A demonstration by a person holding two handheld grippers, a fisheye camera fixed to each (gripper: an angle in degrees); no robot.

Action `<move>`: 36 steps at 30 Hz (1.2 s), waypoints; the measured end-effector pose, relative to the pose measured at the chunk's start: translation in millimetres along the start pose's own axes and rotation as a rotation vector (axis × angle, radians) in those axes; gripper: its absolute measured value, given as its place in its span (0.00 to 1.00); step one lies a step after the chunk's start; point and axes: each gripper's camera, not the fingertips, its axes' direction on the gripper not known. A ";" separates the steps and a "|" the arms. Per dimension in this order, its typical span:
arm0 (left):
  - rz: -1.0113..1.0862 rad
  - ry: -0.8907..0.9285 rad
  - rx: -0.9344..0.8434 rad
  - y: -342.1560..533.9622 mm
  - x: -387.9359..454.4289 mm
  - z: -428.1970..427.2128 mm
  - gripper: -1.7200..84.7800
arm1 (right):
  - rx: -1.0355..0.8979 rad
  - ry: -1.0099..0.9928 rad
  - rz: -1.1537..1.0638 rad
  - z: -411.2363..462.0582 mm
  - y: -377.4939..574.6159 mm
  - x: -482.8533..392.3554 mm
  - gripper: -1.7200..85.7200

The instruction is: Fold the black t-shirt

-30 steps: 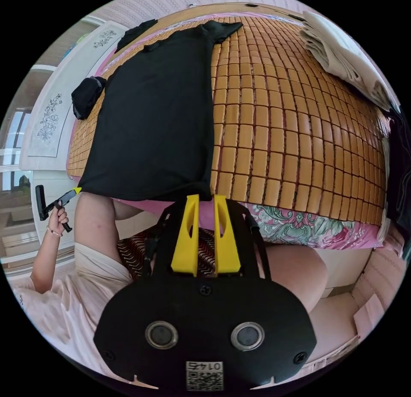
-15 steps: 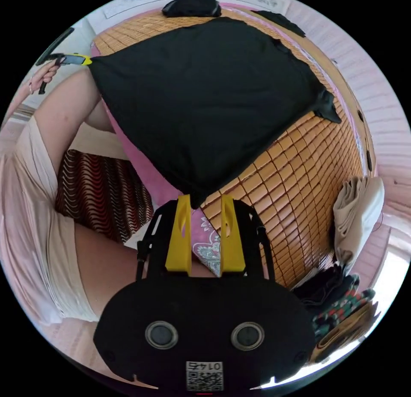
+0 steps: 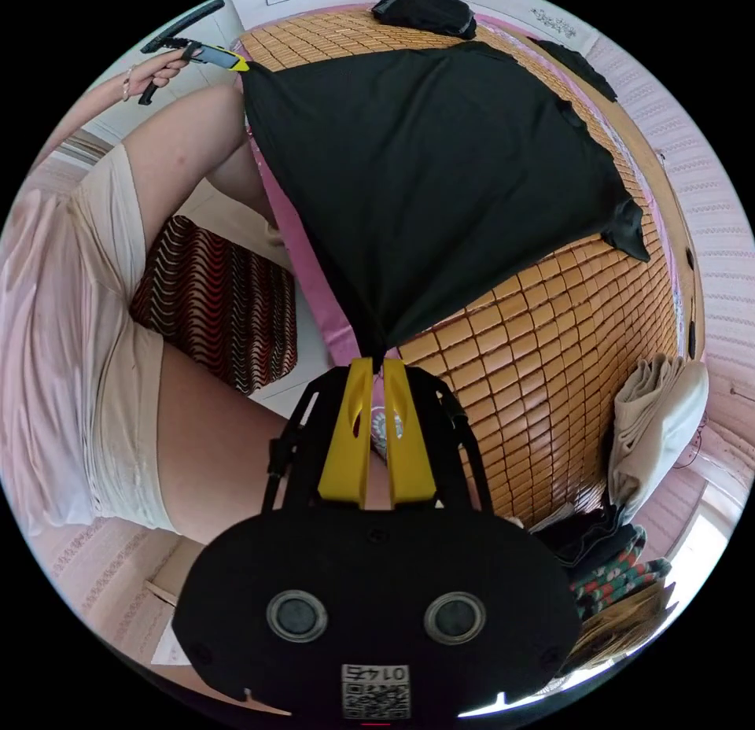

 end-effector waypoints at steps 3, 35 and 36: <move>0.005 0.003 0.001 7.1 -1.1 -2.2 0.01 | -0.028 -0.036 -0.002 13.2 10.1 -21.0 0.04; 0.029 -0.042 -0.033 53.2 2.0 -22.9 0.01 | -0.039 0.188 -0.165 28.5 42.9 -109.8 0.11; 0.027 -0.041 -0.034 53.9 1.3 -23.8 0.01 | -0.046 0.197 -0.166 27.2 46.3 -107.5 0.10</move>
